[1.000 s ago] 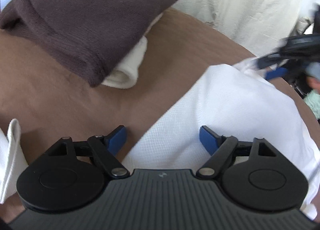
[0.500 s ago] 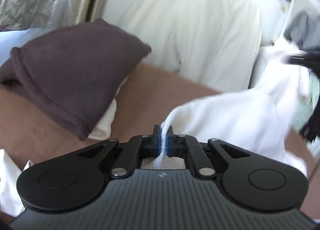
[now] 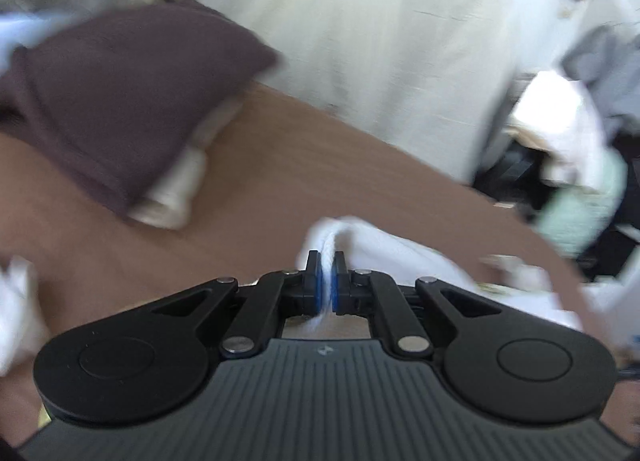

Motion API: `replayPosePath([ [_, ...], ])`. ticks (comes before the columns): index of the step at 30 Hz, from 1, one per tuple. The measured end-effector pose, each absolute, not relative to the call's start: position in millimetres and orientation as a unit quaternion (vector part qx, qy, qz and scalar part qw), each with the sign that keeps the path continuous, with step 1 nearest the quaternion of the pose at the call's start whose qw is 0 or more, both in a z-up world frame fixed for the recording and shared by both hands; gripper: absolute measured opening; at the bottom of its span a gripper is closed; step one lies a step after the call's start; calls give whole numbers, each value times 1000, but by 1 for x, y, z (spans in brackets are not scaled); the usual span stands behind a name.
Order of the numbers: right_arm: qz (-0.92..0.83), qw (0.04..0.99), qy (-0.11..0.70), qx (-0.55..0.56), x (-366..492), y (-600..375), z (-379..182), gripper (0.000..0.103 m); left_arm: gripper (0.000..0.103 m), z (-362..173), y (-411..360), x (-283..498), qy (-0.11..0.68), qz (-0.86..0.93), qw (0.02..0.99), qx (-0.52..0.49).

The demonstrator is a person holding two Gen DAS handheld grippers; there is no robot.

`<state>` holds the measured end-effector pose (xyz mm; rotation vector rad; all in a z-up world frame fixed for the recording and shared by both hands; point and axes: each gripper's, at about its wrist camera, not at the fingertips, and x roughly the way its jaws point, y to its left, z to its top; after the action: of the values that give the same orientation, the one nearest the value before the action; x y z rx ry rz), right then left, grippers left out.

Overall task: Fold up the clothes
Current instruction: 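Lift the cloth with both grippers and raise it above the bed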

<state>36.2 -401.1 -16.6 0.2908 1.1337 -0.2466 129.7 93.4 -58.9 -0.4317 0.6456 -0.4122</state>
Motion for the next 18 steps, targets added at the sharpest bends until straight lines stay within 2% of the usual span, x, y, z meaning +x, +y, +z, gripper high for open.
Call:
replayPosePath([
  [3,-117,843,513,115,42,-407,-5,7,4,-53,78,118,316,-283,876,-229],
  [6,-114,863,483,93,40,-391,11,7,4,-49,52,113,323,-361,855,-184],
  [13,-121,876,463,58,29,-390,19,7,5,-70,-33,82,431,-458,776,45],
  [16,-151,885,439,36,29,-392,14,6,6,-55,-30,76,411,-486,771,28],
  [18,-174,893,416,-8,28,-389,17,6,14,-35,-16,76,374,-512,773,-11],
])
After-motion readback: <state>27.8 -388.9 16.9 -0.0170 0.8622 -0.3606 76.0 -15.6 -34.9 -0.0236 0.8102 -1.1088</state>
